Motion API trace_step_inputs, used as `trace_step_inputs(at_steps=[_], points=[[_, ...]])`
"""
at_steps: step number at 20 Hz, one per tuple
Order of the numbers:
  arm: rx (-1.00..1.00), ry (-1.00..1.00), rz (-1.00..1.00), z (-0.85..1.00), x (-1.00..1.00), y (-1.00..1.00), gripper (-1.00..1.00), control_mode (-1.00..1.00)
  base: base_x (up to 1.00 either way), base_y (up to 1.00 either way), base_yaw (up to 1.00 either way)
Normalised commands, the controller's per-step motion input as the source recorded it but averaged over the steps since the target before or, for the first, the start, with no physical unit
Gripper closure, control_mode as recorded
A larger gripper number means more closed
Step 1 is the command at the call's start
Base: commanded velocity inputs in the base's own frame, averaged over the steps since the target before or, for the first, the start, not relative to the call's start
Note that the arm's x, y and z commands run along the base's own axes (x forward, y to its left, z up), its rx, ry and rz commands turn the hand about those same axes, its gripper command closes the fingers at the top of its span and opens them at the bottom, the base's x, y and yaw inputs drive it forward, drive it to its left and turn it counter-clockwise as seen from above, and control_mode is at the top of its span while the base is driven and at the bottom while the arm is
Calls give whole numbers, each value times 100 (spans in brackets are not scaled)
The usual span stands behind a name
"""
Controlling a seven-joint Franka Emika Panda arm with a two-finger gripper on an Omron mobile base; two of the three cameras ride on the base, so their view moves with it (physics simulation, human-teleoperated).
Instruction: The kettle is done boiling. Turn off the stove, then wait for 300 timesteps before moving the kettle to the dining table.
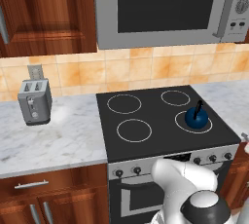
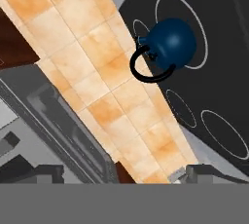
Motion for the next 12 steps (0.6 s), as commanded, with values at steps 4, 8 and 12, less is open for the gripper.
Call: trace_step_inputs(at_steps=[4, 8, 12], points=[[-34, 0, 3, 18, 15, 30, -100, -100, 0, 0, 0], [-34, 0, 4, 25, 19, 24, -100, -100, 0, 0, 0], [-34, 3, 3, 23, 21, 15, -100, -100, 0, 0, 0]])
